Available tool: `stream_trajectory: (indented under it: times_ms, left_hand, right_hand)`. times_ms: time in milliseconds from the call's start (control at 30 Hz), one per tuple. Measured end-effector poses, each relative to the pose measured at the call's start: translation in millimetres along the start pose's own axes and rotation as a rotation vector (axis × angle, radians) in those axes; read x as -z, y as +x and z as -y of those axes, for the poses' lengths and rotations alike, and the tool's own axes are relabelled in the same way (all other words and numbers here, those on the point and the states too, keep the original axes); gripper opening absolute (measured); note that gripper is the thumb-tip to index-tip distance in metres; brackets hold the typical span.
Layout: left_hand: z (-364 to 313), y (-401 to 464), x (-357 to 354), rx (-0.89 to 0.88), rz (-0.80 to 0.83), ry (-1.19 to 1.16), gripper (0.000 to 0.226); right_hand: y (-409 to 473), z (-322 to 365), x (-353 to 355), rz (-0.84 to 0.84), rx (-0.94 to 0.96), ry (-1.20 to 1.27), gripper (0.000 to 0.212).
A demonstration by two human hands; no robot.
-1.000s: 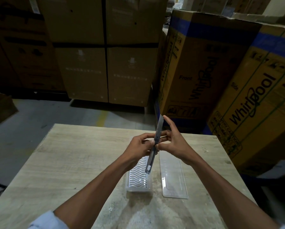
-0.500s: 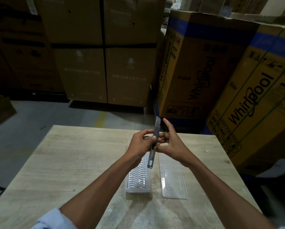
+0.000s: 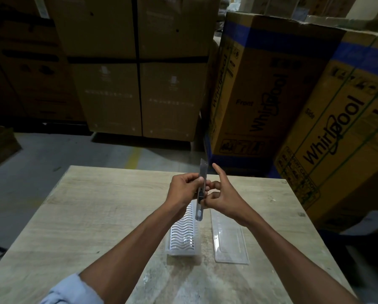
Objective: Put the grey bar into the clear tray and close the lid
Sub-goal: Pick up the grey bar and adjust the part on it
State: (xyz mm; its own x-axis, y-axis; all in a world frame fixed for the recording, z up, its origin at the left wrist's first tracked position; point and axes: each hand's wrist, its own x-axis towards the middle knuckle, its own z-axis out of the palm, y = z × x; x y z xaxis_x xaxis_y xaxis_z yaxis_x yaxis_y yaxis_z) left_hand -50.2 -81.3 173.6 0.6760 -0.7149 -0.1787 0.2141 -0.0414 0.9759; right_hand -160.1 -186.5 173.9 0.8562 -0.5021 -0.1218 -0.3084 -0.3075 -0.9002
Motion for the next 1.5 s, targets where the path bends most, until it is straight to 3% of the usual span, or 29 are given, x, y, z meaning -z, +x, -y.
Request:
stream_trajectory:
  times_ms: [1267,1367,1500]
  left_hand:
    - [10.8,4.0,5.1,0.056,-0.059,-0.037,0.016]
    - [11.6,5.3,7.3,0.039,-0.075,-0.014,0.016]
    - [16.6,8.3,9.7,0.044,-0.099,-0.029,0.014]
  right_hand:
    - [-19.1,-19.3,-11.8,0.049,-0.065,0.027,0.120]
    - [-21.1,-20.3,-11.5,-0.002,-0.087,0.077,0.108]
    - [-22.7,-23.4,-17.2,-0.262,-0.061,0.014,0.062]
